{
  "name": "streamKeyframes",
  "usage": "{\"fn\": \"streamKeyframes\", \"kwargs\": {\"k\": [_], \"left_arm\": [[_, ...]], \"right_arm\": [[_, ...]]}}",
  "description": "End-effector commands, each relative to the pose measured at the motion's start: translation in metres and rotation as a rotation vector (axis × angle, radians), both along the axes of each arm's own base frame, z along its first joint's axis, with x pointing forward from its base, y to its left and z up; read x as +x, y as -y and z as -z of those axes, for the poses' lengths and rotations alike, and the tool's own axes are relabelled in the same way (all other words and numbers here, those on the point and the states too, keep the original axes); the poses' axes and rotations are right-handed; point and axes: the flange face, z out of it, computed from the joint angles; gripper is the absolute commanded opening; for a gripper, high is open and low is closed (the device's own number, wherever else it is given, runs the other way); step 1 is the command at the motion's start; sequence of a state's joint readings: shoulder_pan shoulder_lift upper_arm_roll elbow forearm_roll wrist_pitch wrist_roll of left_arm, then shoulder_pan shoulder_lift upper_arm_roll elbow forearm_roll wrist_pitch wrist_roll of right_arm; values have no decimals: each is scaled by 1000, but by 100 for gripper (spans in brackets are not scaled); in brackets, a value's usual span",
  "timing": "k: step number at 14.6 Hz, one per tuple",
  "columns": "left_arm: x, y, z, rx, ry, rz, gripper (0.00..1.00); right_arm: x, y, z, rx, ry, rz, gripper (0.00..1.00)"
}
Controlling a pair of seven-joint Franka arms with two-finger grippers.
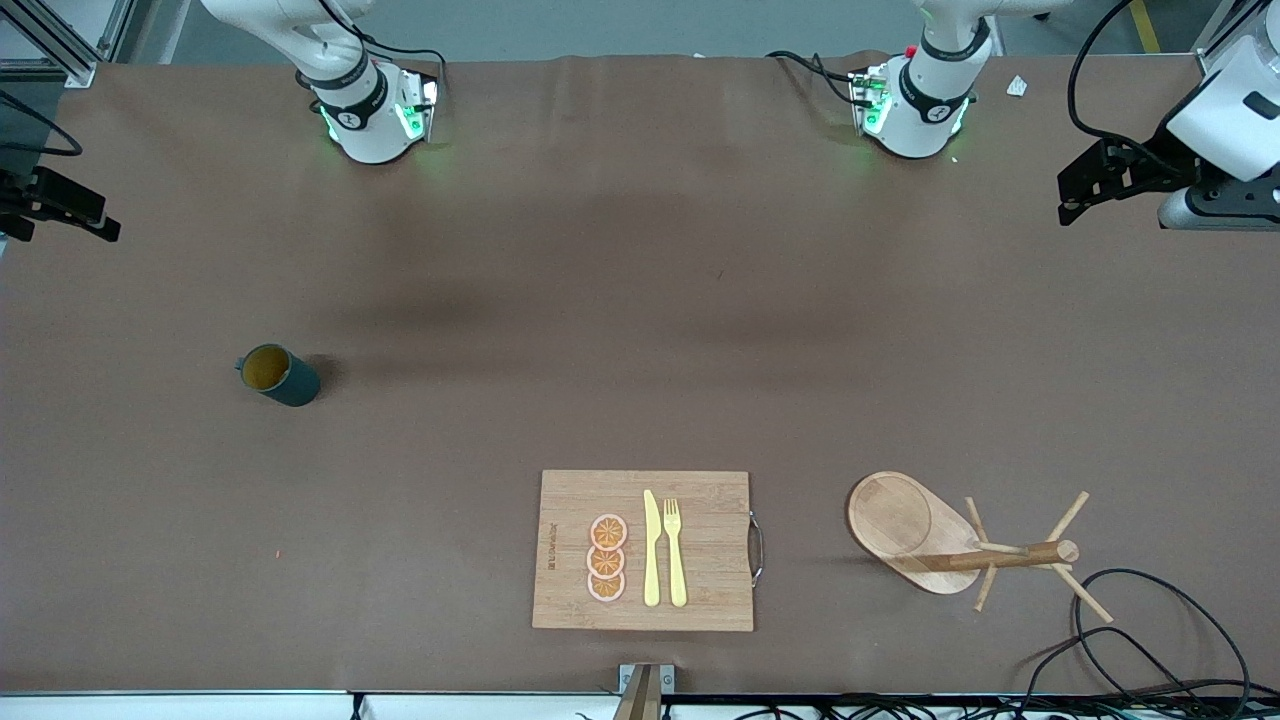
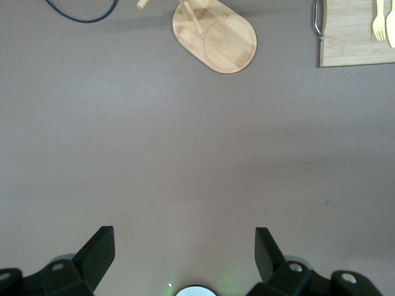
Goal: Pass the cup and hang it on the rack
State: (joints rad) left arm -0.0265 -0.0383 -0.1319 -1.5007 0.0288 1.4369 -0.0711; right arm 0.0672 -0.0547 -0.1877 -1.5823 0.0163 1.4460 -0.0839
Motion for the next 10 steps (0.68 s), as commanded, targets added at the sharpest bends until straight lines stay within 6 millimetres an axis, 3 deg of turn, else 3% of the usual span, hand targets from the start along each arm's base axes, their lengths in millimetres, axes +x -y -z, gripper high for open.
{"fn": "streamKeyframes", "kwargs": {"k": [1, 10], "left_arm": [[0, -1, -4, 18, -3, 5, 100], [1, -3, -5, 18, 1, -4, 100]], "right_arm": [[-9, 1, -1, -1, 6, -9, 100], [-9, 1, -5, -3, 3, -9, 100]]}}
